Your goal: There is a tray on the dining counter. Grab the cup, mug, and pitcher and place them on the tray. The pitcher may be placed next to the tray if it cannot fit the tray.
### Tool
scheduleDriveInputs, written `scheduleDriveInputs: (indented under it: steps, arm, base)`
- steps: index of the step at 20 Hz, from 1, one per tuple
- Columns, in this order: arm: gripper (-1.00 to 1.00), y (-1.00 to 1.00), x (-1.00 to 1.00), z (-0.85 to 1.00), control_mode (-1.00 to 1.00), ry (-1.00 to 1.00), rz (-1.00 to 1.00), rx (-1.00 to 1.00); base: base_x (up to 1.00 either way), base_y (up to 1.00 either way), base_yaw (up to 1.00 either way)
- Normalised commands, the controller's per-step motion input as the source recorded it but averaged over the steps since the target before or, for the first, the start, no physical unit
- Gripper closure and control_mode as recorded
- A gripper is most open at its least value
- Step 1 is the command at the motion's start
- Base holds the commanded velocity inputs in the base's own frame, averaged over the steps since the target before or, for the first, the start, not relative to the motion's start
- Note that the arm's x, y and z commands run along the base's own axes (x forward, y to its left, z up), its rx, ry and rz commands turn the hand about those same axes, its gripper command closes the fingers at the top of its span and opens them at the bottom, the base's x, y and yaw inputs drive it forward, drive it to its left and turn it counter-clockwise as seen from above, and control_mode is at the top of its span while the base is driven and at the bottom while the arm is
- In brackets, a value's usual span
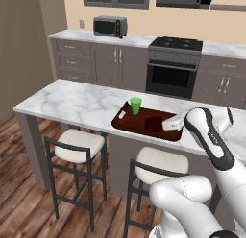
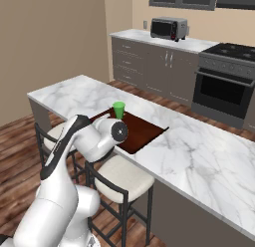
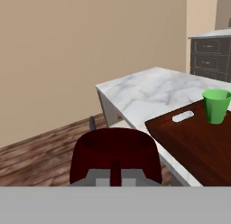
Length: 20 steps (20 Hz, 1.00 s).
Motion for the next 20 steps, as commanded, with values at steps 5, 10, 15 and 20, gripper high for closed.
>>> scheduleDriveInputs:
  steps: [5, 10, 15, 20]
  arm:
    - [1.0, 0.0, 0.47, -0.36, -1.0, 0.0, 0.0, 0.0]
    - [1.0, 0.0, 0.33, -0.22, -1.0, 0.0, 0.0, 0.02]
    - [1.0, 0.0, 0.14, -0.21, -1.0, 0.0, 0.01, 0.03]
    - [1.0, 0.0, 0.28, -0.22, -1.0, 0.0, 0.01, 0.04]
  base:
    - [0.0, 0.0, 0.0]
    - [0.0, 0.0, 0.0]
    - [0.0, 0.0, 0.0]
    - [0.0, 0.0, 0.0]
